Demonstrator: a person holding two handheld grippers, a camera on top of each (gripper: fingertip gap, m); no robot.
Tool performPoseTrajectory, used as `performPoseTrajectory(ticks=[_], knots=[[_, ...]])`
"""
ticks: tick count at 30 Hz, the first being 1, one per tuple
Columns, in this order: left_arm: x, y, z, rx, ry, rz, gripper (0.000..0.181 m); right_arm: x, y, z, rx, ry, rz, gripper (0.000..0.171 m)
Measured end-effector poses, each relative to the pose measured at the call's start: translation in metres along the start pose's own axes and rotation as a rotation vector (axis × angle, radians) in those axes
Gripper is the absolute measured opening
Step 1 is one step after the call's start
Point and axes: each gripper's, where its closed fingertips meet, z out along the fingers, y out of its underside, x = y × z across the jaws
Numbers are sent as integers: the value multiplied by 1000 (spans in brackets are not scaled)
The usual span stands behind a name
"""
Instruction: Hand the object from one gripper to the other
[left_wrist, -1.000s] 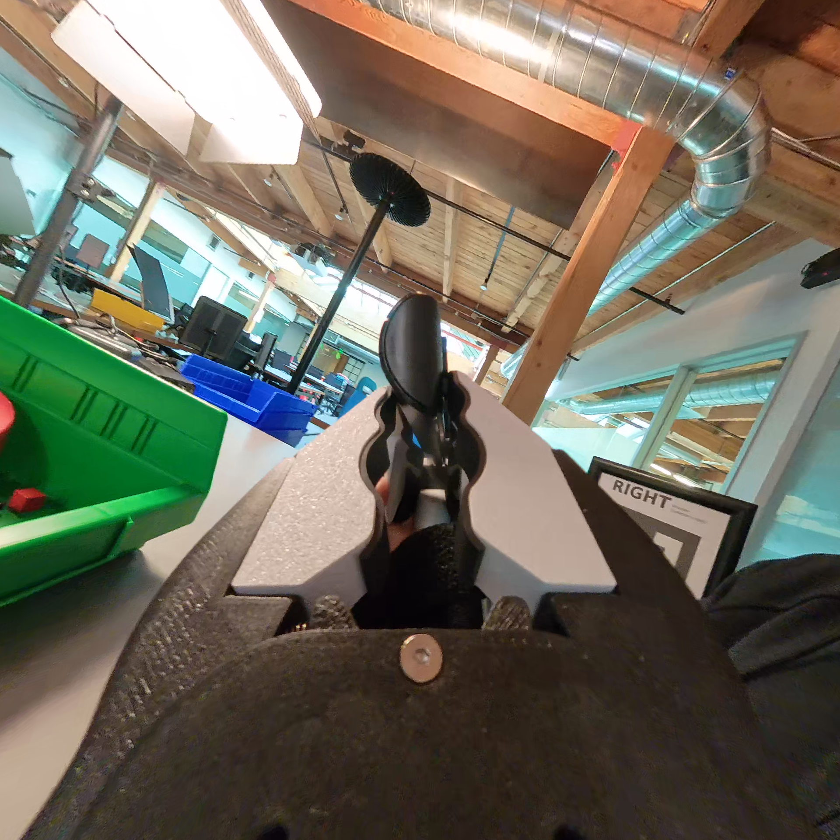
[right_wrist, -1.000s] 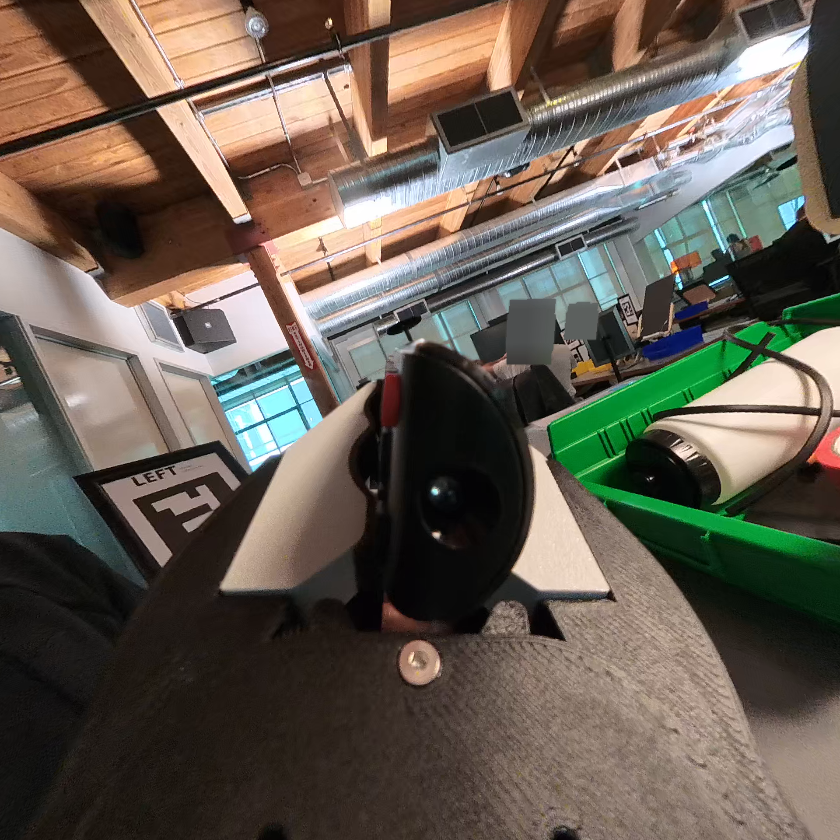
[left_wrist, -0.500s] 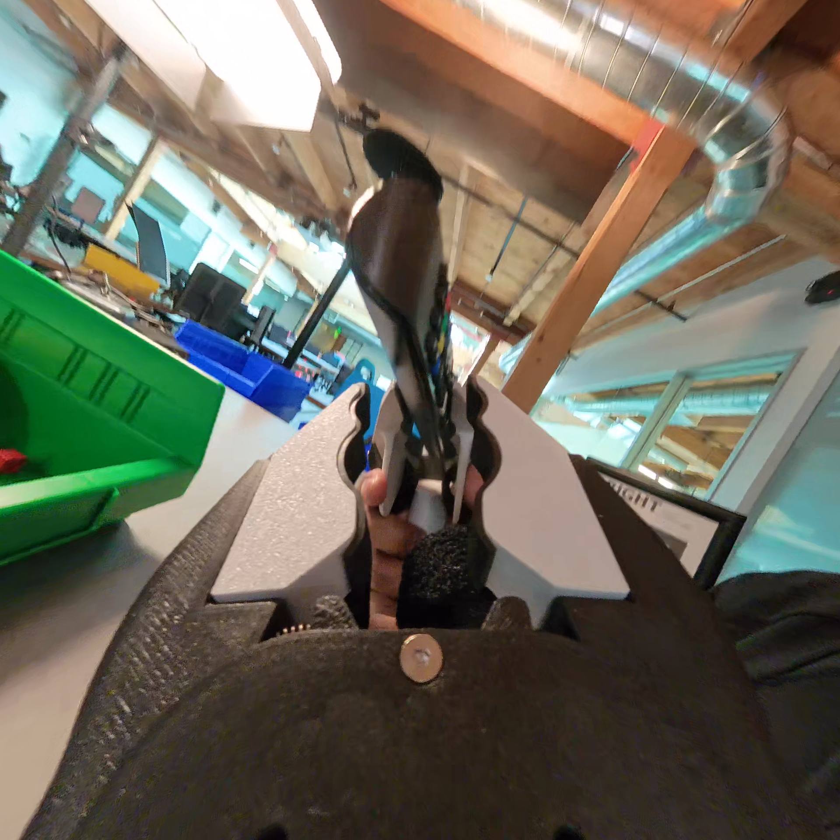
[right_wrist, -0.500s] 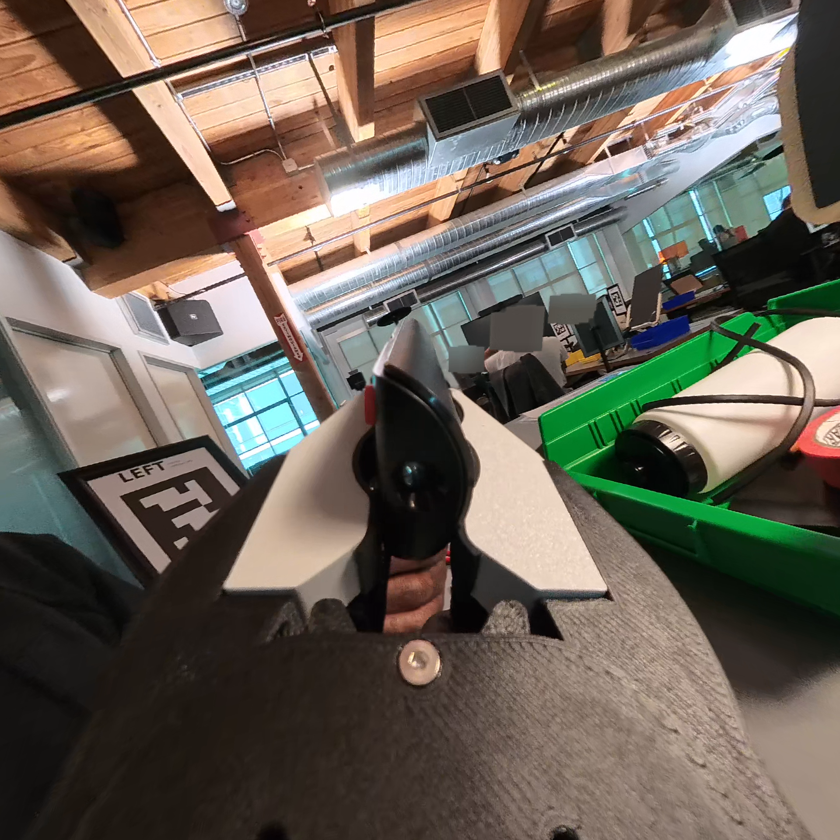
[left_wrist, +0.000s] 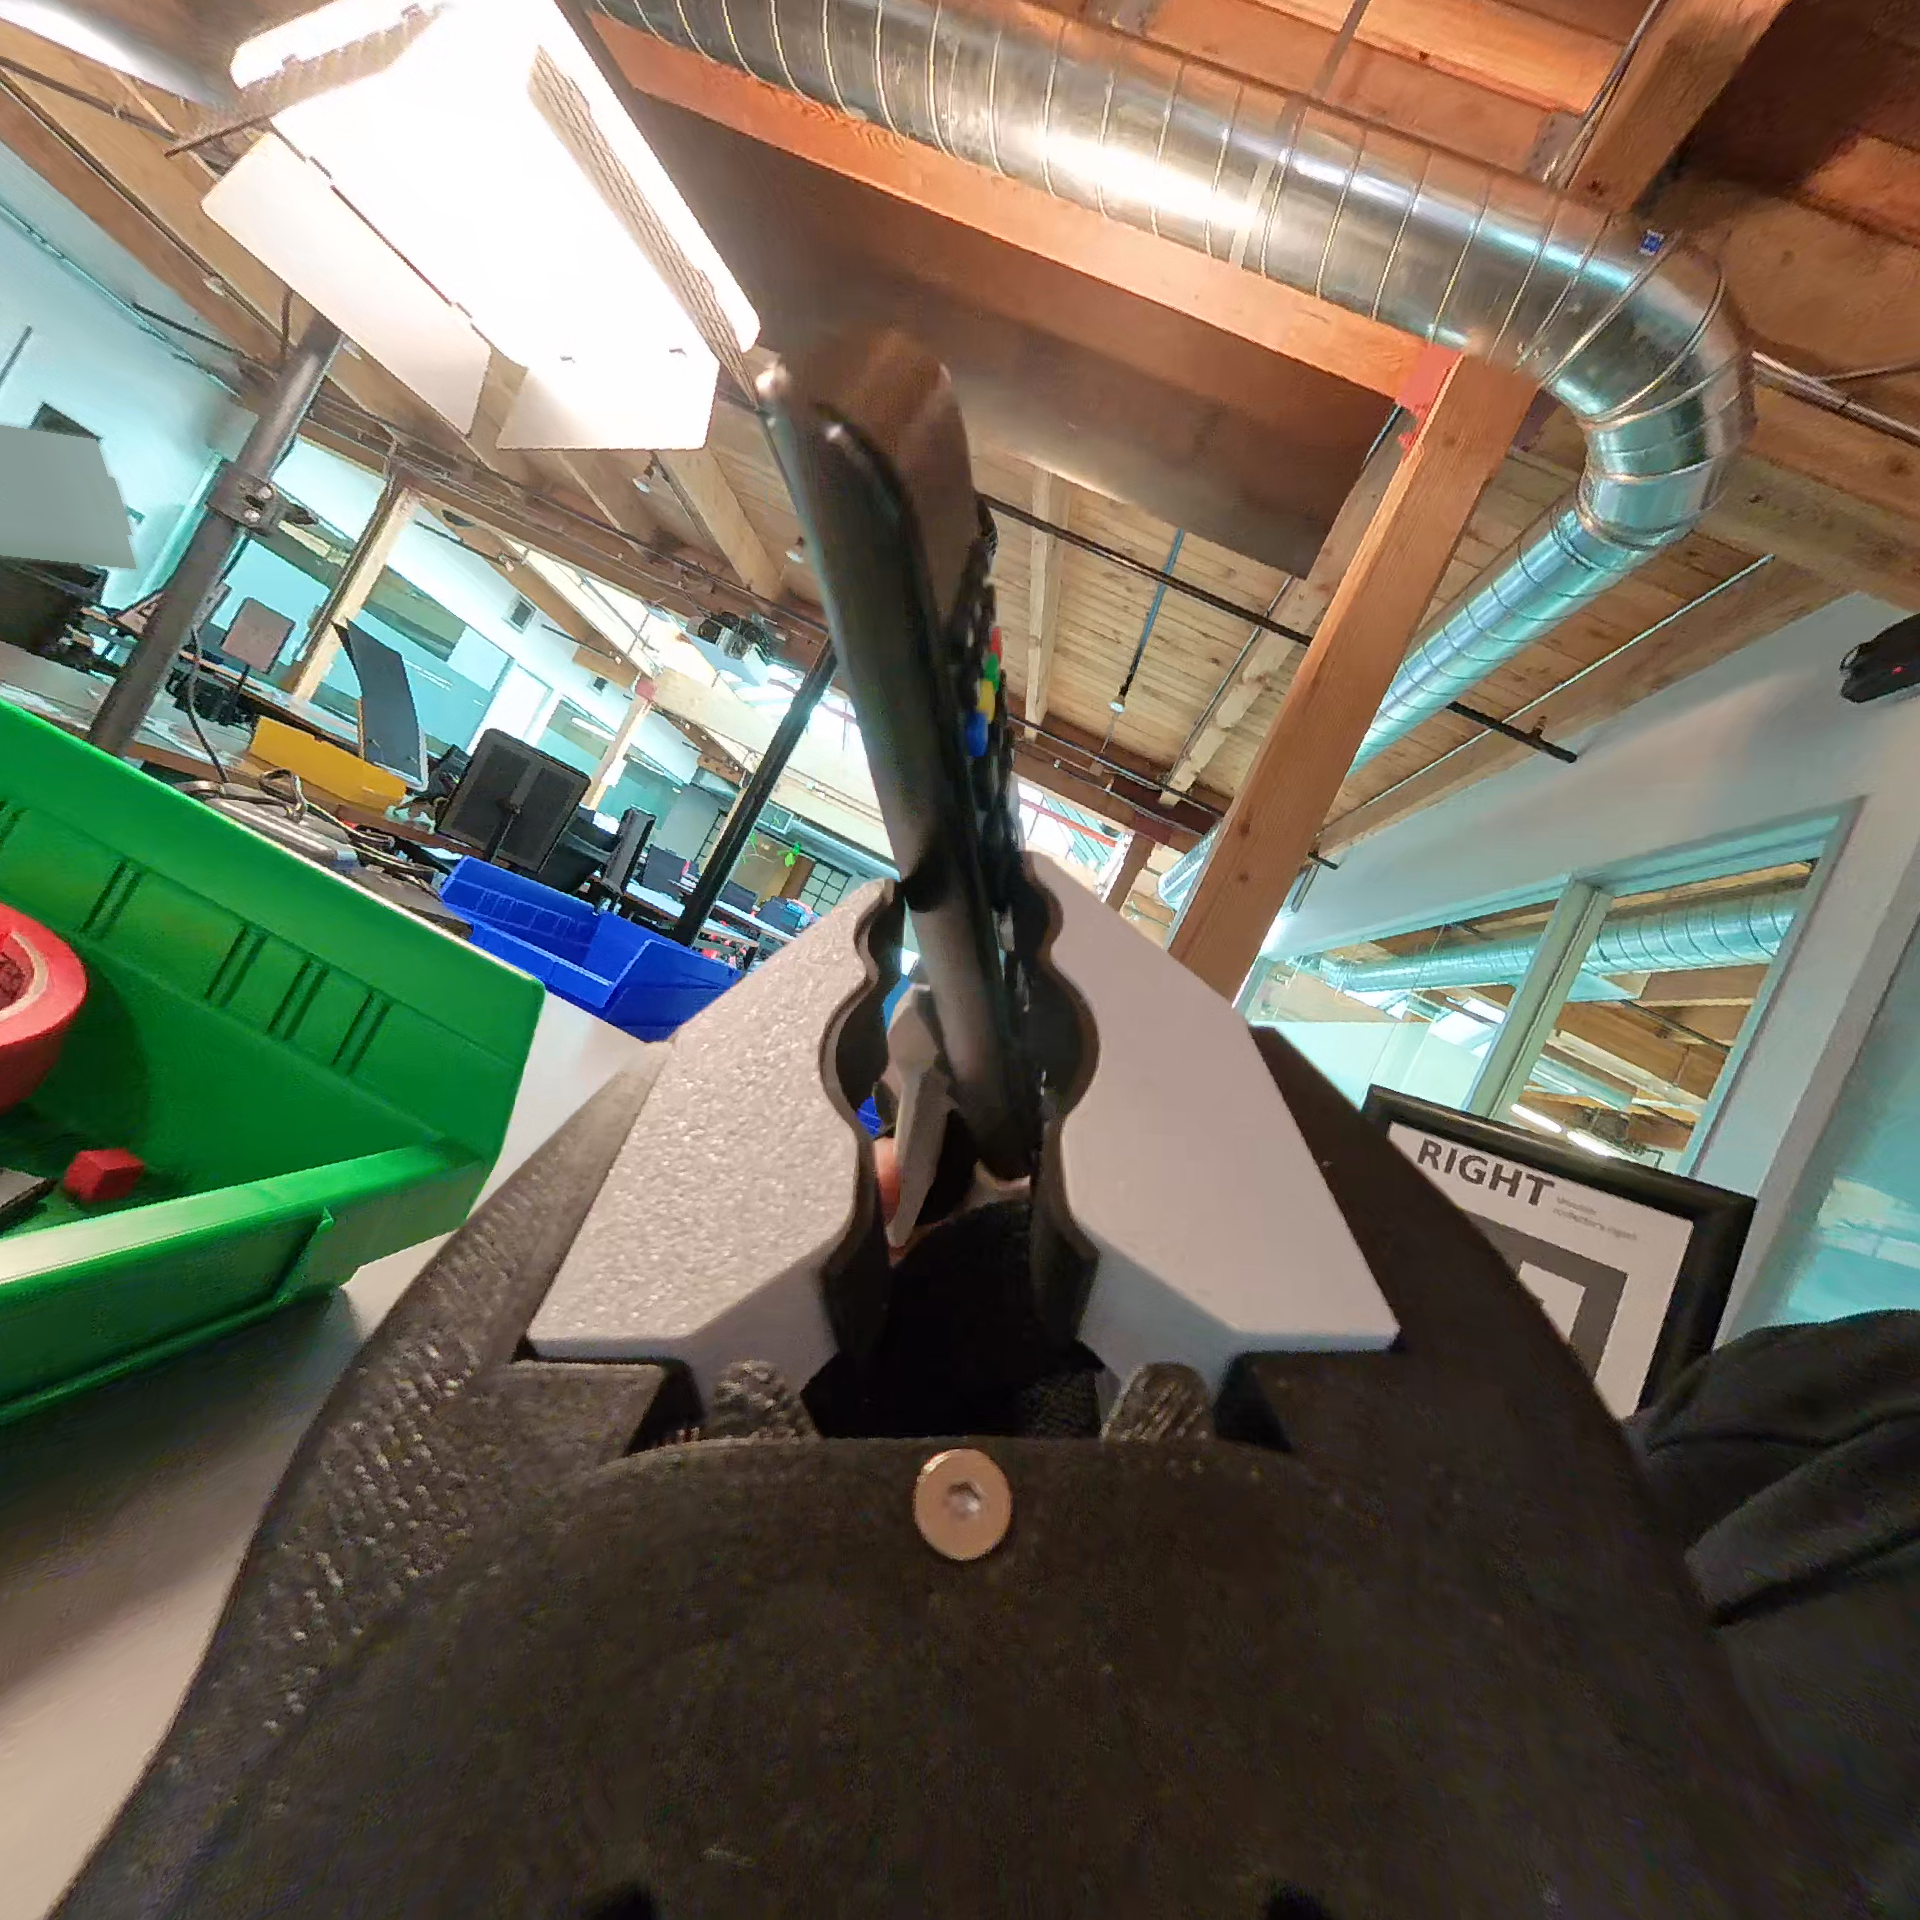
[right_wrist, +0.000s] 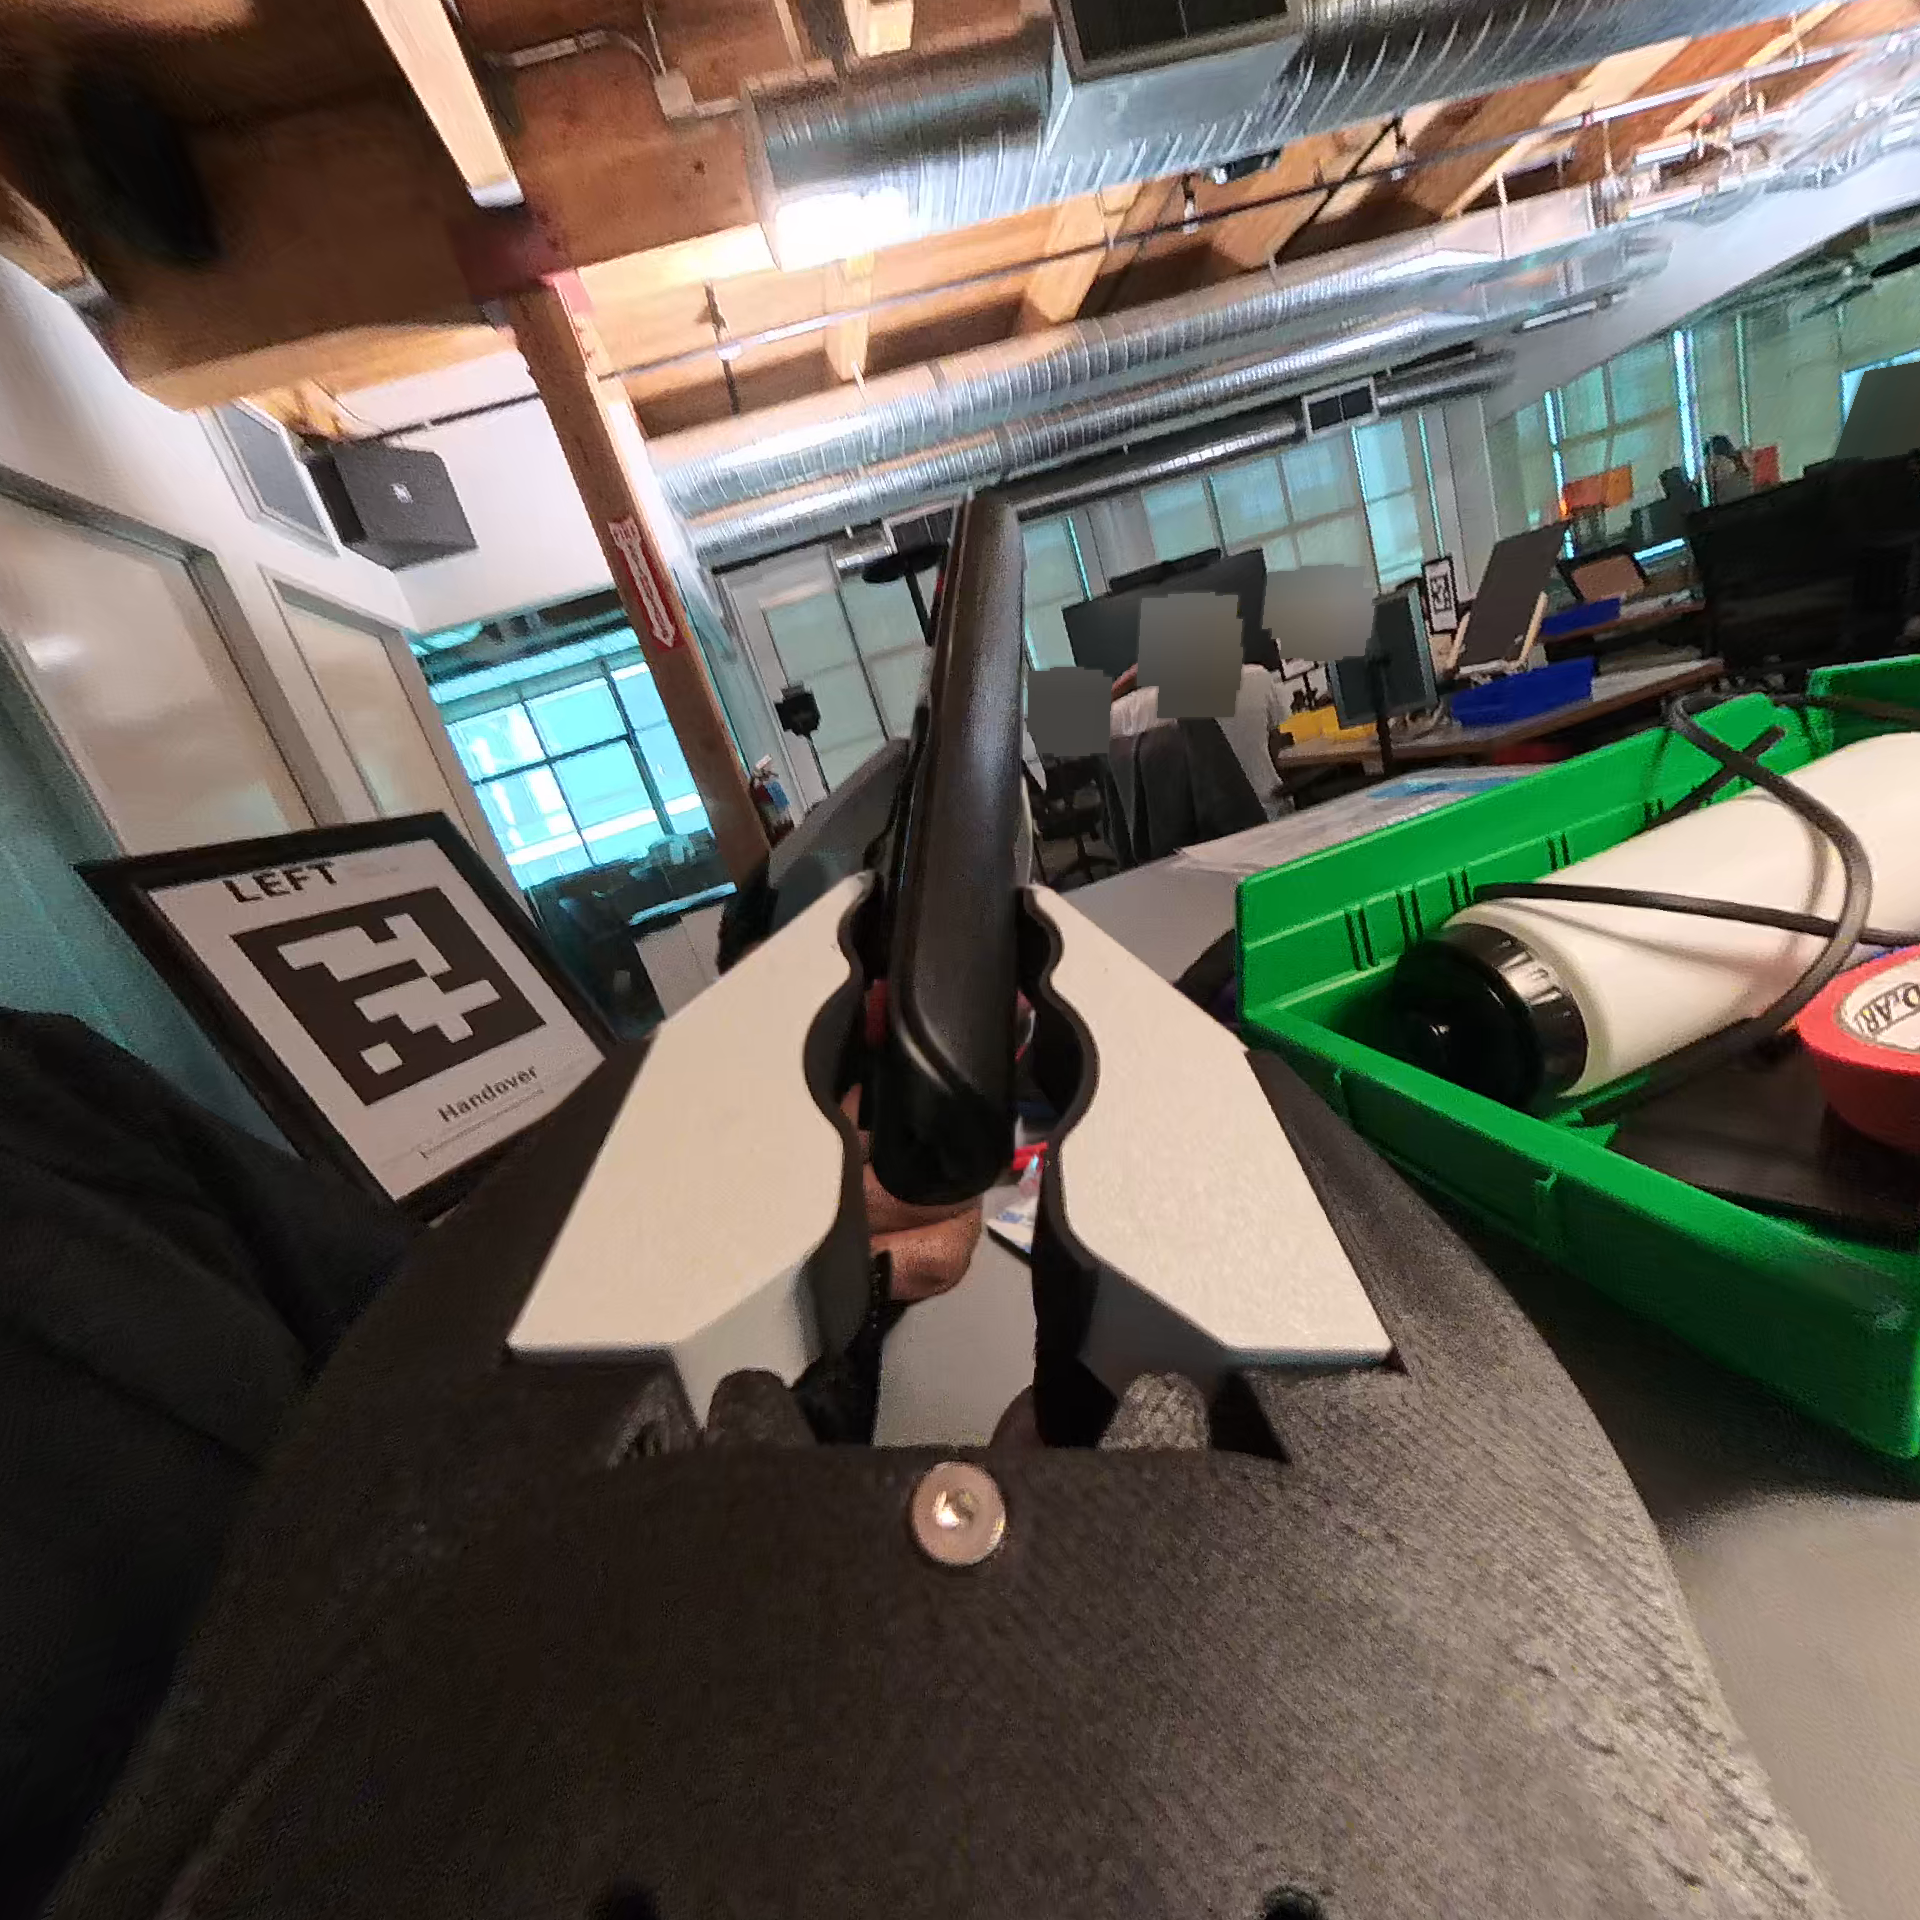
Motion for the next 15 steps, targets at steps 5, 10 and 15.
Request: performPoseTrajectory(ticks=[5, 10, 15], knots=[[-2, 4, 3, -12, -15, -21, 29, 4, -1, 1, 27, 31, 16, 25], [-3, 21, 7, -104, -29, 19, 30, 1, -2, 2, 33, 9, 29, 25], [4, 17, 5, -100, 0, 59, 24, -3, -4, -1, 2, -9, -23, 42]])
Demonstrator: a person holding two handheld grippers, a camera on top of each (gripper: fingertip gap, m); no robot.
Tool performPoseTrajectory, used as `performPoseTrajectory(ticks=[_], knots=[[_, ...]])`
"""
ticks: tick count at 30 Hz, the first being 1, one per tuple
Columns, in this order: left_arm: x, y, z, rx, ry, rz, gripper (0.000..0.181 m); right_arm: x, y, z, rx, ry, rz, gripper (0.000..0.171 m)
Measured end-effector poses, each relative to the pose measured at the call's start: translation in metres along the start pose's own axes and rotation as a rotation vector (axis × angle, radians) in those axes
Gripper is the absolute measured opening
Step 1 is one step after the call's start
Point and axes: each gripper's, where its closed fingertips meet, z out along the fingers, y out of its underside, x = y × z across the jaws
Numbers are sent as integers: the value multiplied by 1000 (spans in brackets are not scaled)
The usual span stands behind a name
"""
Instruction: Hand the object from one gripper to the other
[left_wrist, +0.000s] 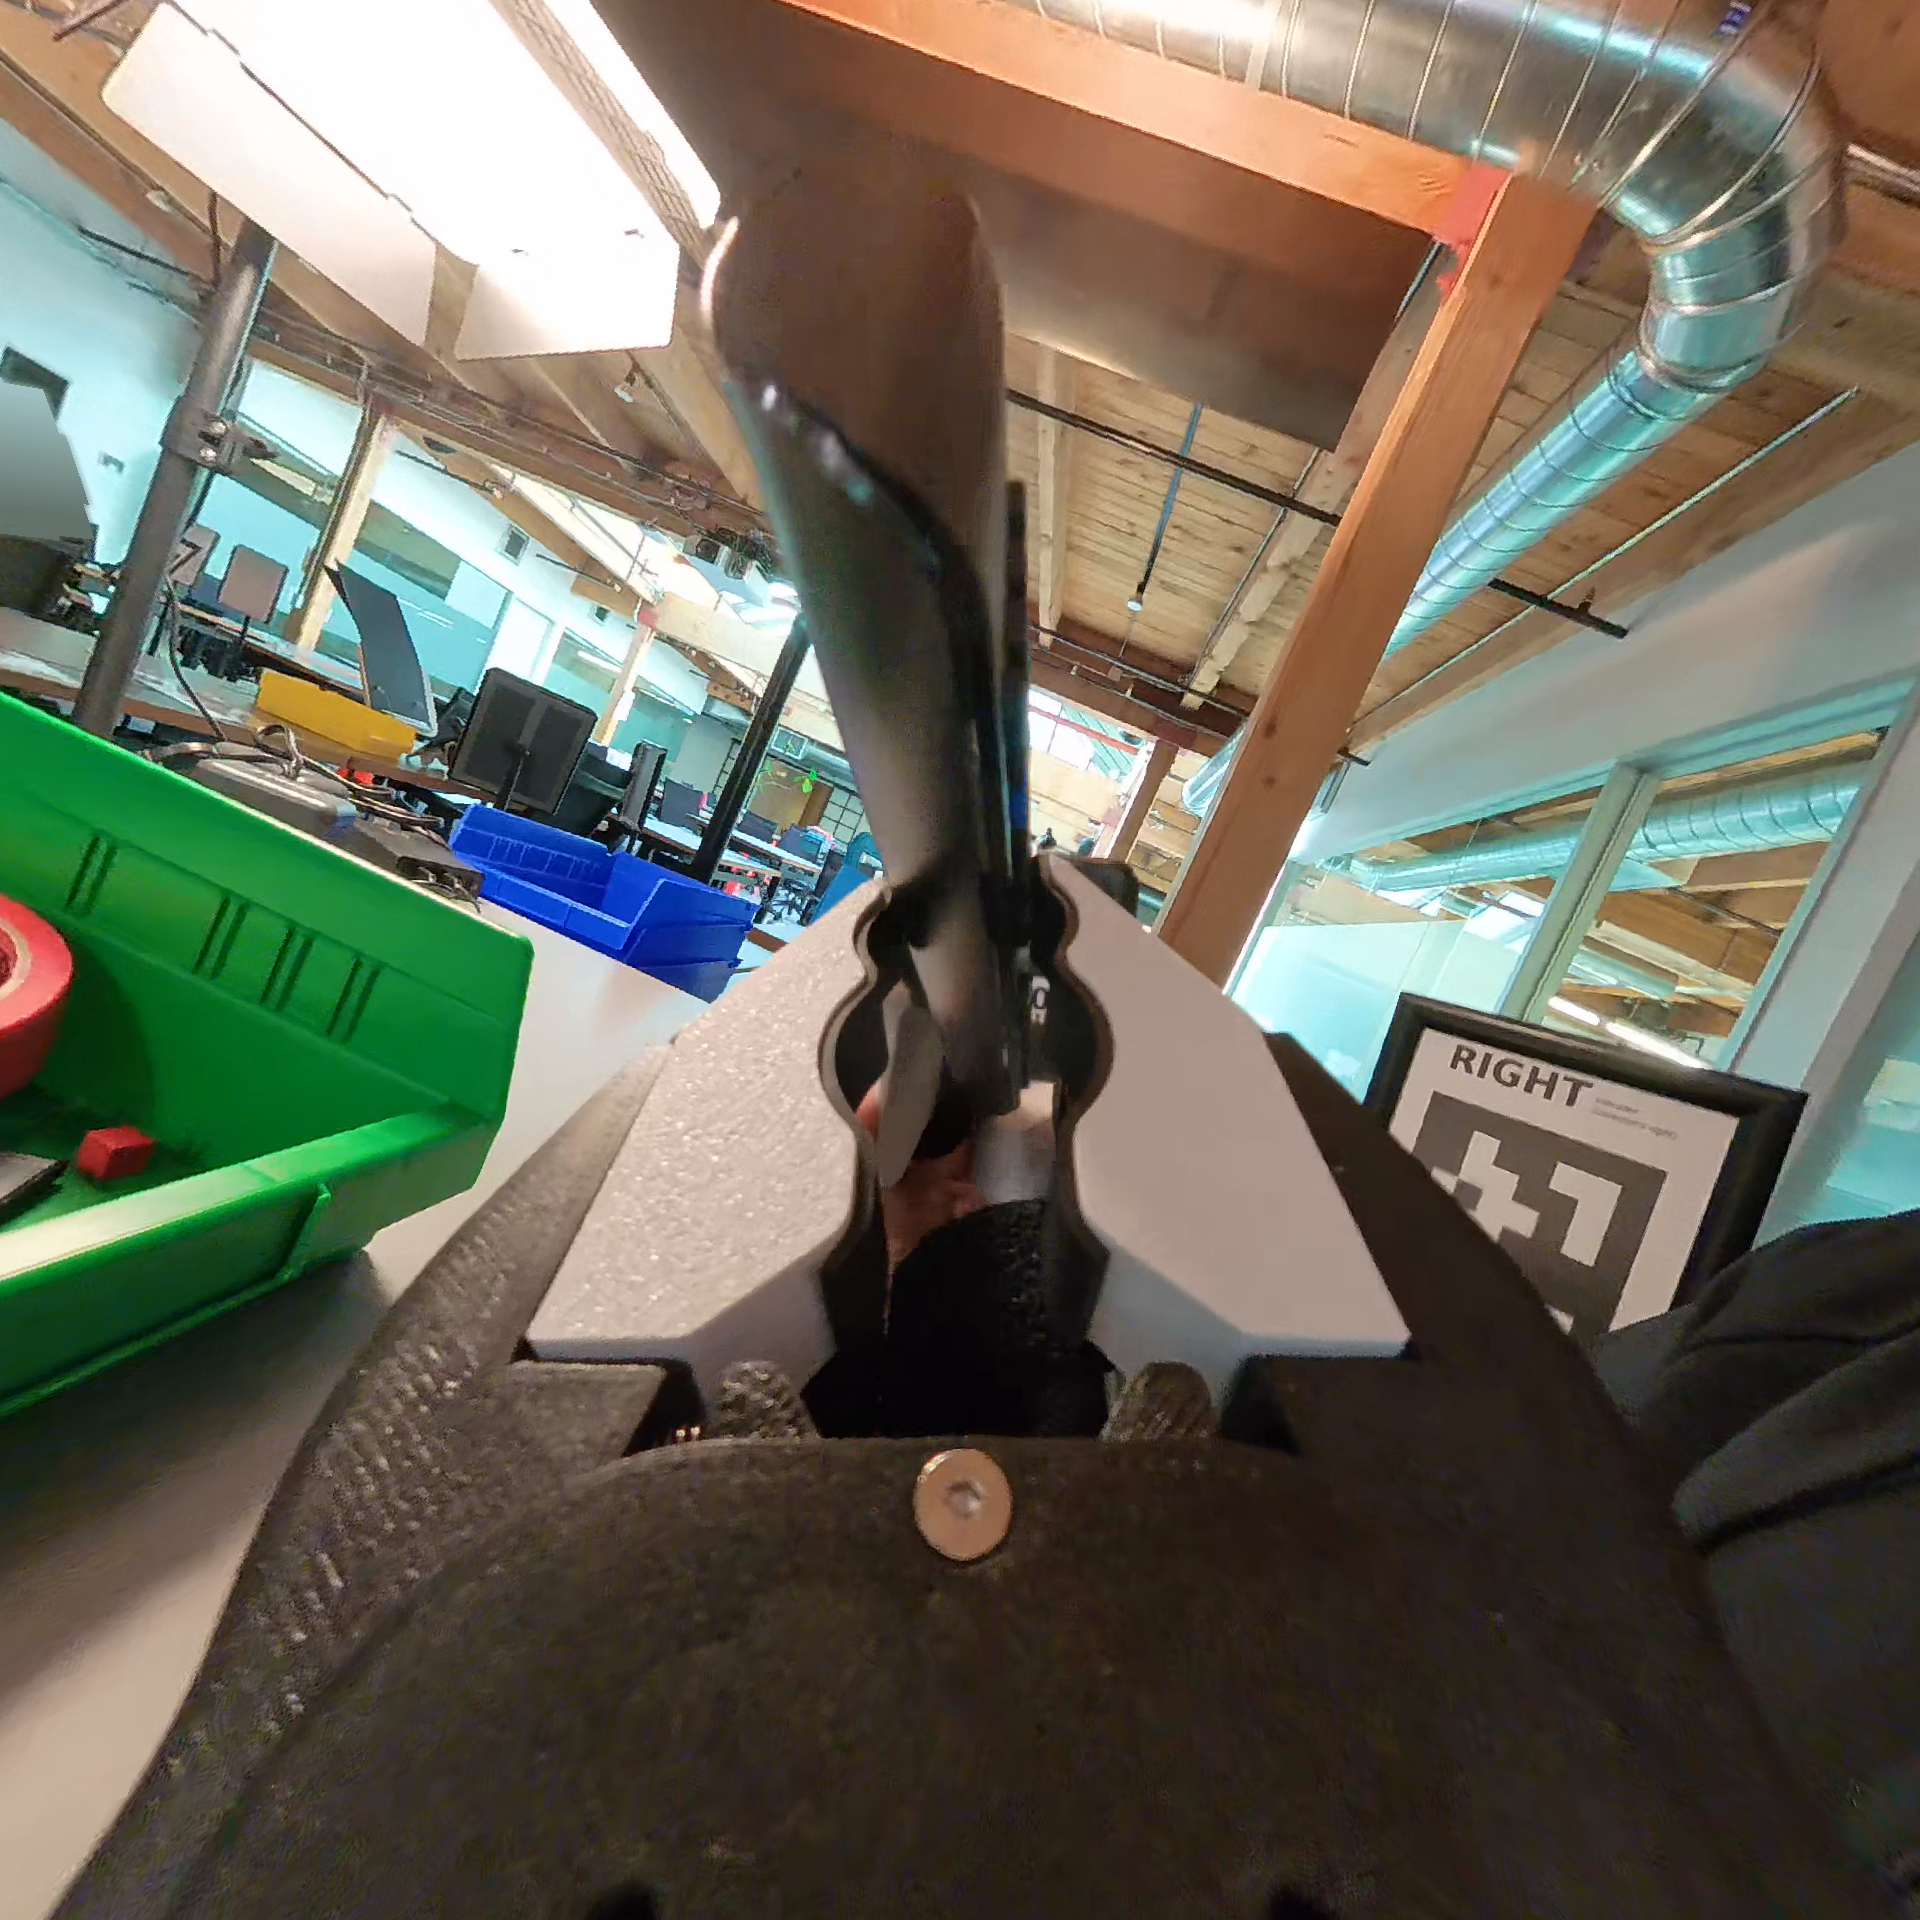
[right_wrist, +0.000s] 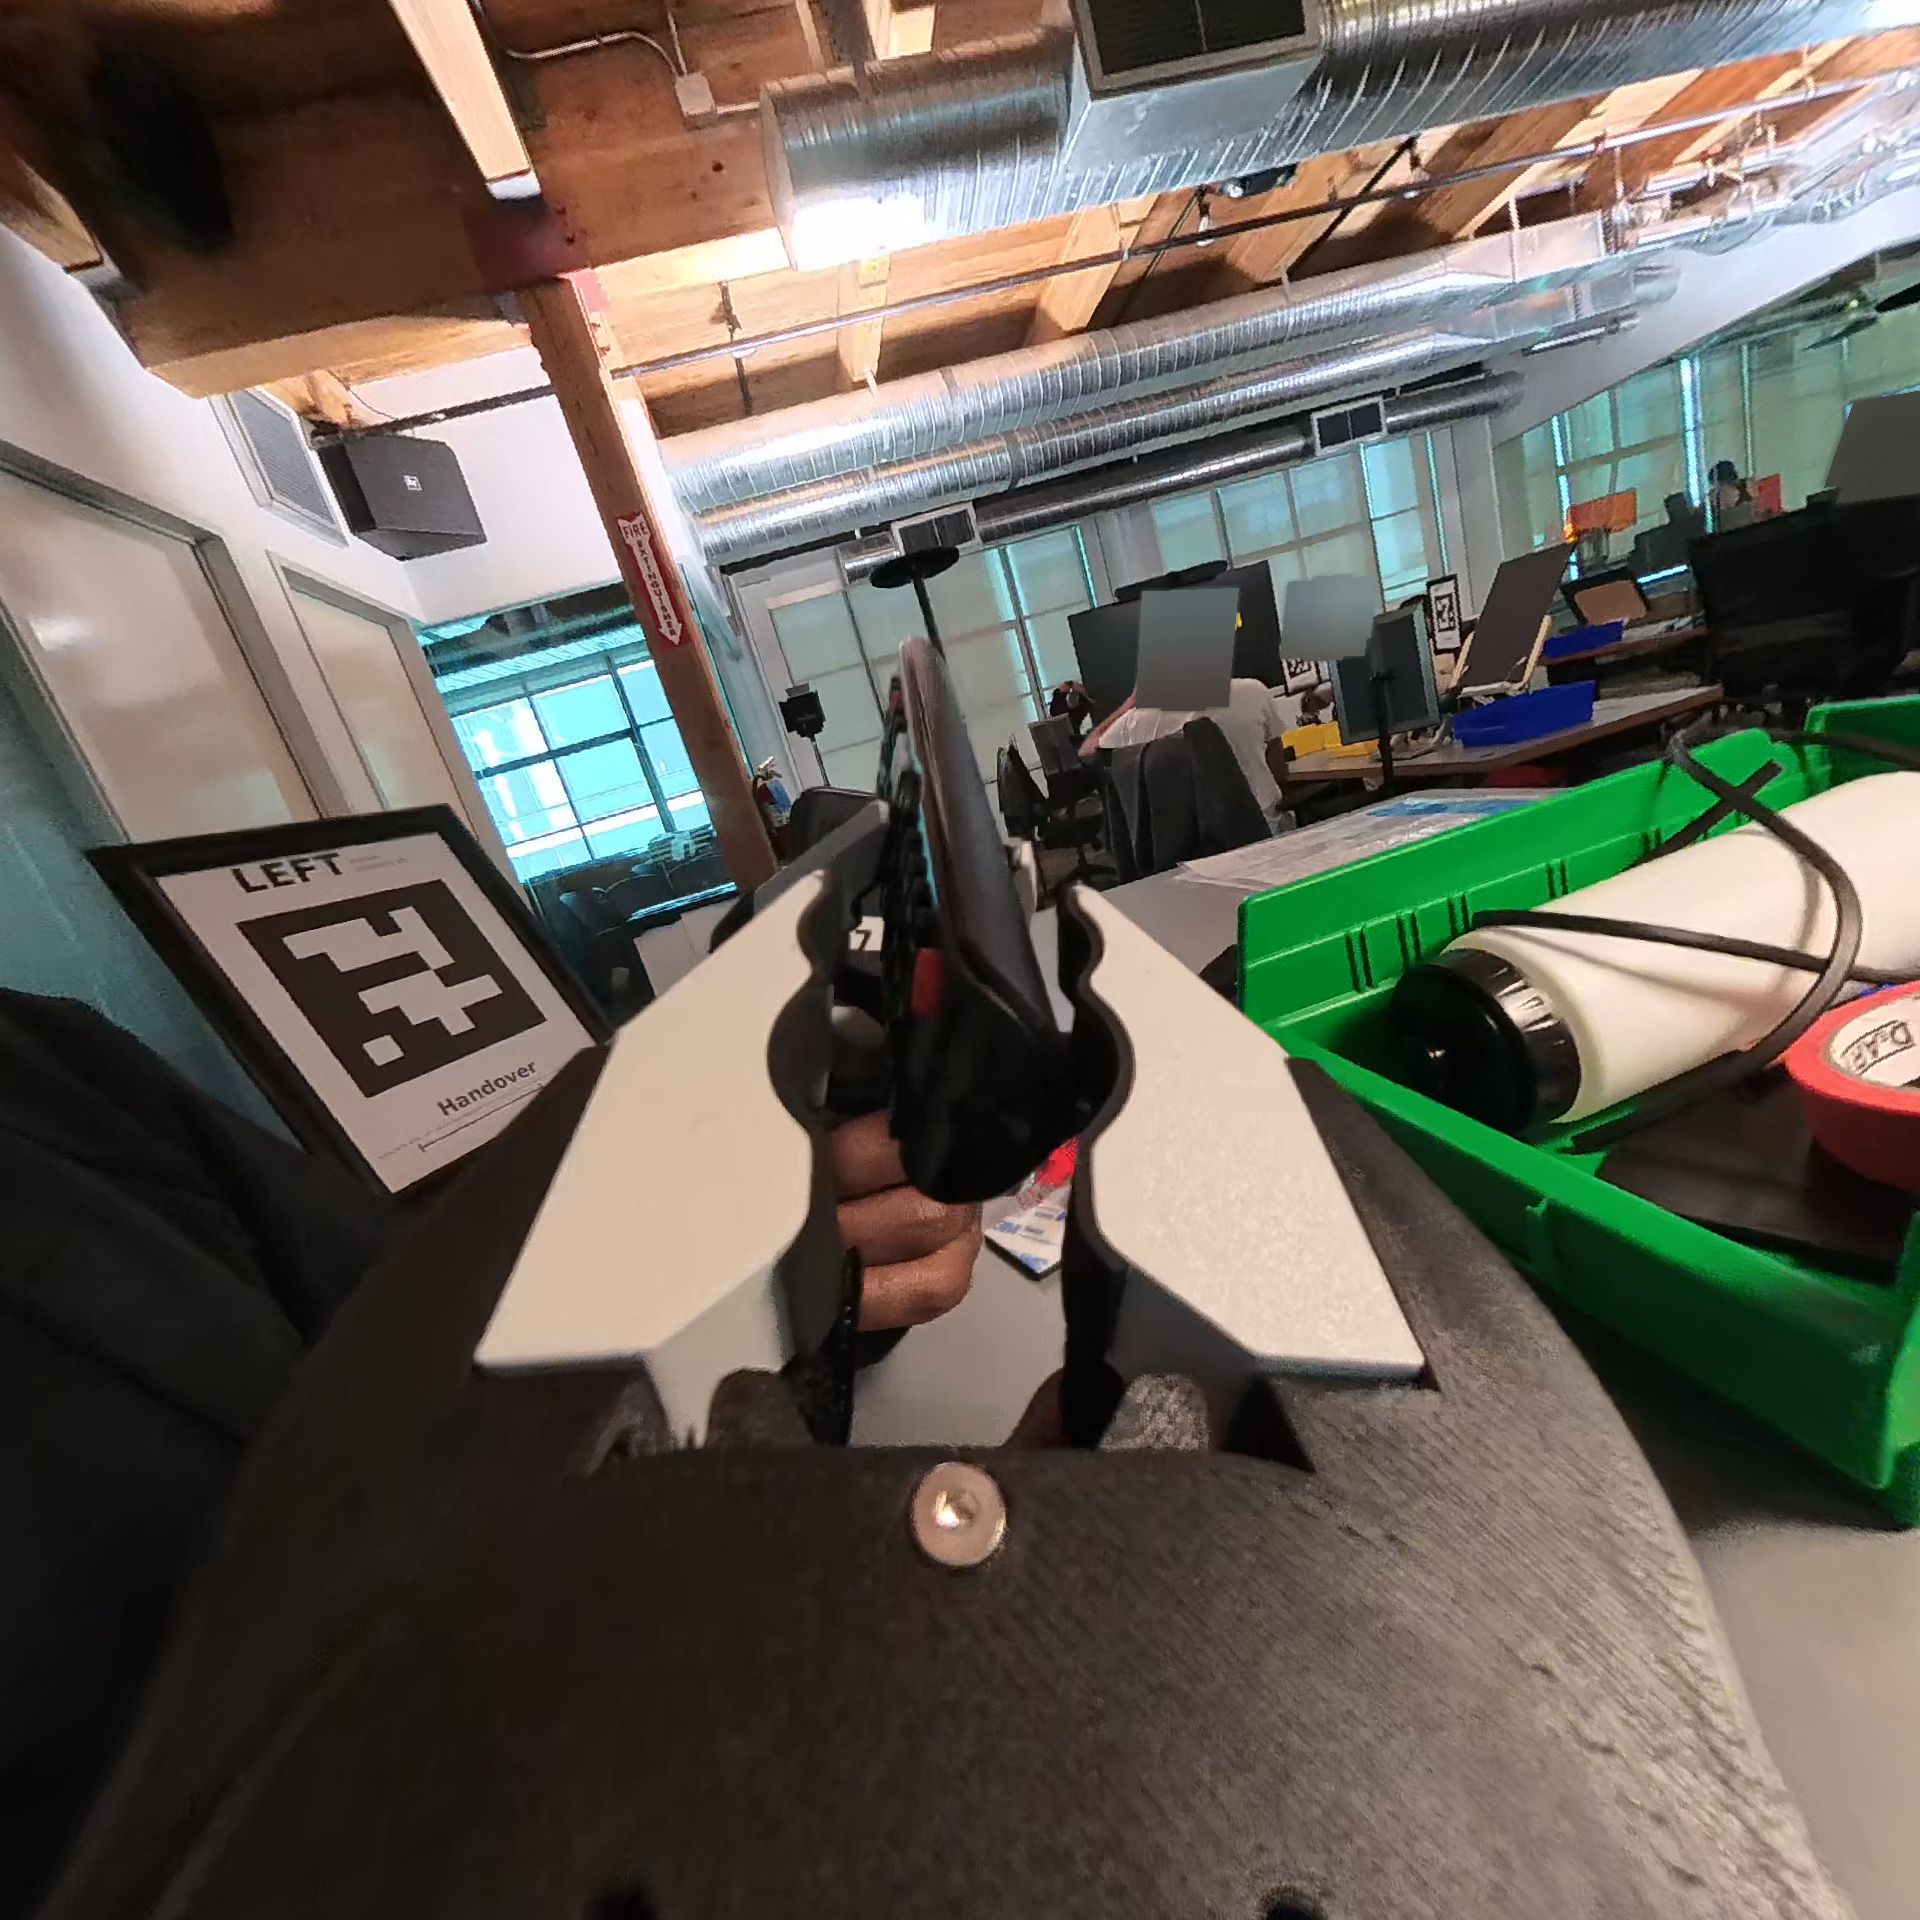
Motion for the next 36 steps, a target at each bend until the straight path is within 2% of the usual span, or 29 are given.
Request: performPoseTrajectory(ticks=[2, 4, 11, 13, 15, 20, 25, 32, 34, 36], knots=[[3, 2, 1, -13, 12, 13, 24, 0, -3, -6, -17, -10, -29, 39], [5, 4, 2, -22, 22, 21, 25, -5, 1, -10, -65, -49, -56, 25], [11, 4, 2, -23, 40, 44, 26, -17, 40, -7, -285, -115, -124, 27], [13, 7, 3, -45, 55, 44, 25, -19, 47, -9, -327, -124, -162, 32], [13, 8, 3, -56, 54, 54, 25, -22, 45, -10, -324, -142, -162, 37], [17, 15, 5, -90, 83, 40, 25, -20, 48, -9, -335, -136, -132, 25], [14, 17, 7, -87, 68, 10, 27, -15, 50, -5, -328, -105, -123, 23], [13, 14, 7, -72, 63, -4, 35, -22, 43, -11, -318, -165, -58, 23], [17, 20, 8, -104, 86, -4, 35, -25, 44, -12, -323, -188, -47, 23], [23, 29, 9, -152, 118, 15, 27, -26, 46, -13, -337, -189, -69, 23]])
